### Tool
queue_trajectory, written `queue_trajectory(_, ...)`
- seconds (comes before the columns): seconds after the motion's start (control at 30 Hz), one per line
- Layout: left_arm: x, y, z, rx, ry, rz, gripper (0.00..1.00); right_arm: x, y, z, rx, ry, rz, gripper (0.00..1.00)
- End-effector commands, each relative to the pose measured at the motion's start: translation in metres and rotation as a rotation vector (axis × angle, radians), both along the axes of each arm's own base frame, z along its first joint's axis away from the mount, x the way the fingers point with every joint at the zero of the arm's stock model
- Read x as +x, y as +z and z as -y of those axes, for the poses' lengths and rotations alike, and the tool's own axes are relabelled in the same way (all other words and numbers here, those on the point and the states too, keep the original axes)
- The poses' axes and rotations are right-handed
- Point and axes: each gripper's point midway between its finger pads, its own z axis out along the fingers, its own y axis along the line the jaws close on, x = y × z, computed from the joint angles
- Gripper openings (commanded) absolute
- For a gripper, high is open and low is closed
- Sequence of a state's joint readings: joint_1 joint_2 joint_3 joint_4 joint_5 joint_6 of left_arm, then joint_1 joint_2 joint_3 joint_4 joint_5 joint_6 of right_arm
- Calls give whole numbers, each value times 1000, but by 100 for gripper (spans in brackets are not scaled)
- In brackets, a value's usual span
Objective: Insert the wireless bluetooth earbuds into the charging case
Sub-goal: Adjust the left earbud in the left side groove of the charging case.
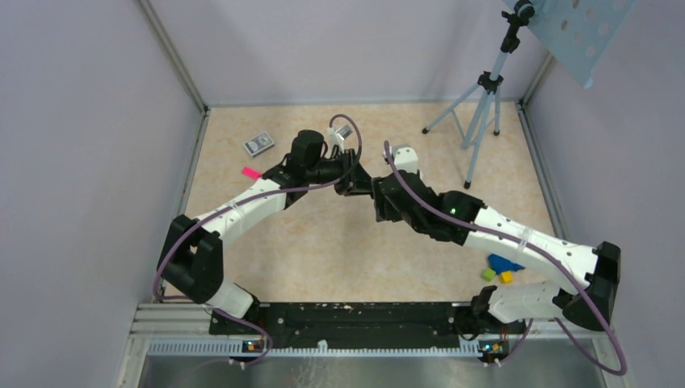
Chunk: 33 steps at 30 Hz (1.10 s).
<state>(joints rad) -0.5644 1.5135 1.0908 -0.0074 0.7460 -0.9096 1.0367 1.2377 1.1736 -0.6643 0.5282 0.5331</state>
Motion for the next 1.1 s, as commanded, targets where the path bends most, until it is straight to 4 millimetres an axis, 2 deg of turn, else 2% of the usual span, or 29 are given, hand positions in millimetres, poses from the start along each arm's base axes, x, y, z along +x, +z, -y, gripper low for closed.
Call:
queue_trajectory(0.0,-1,20,-2,-35,-7,72,0,1,21,11,26,-31,47,59)
queue_trajectory(0.5,-1,20,-3,-31,-1,74,0,2,17,22,18,-44,35,55)
queue_trajectory(0.77,0,19,-3,-30,-1,67,0,-5,43,5,136,62,86,56)
queue_trajectory(0.97,0,18,-3,-26,0,66,0,-4,29,-13,75,104,55,60)
queue_trajectory(1.07,1,19,-3,-26,1,71,0,0,18,-15,32,83,31,60)
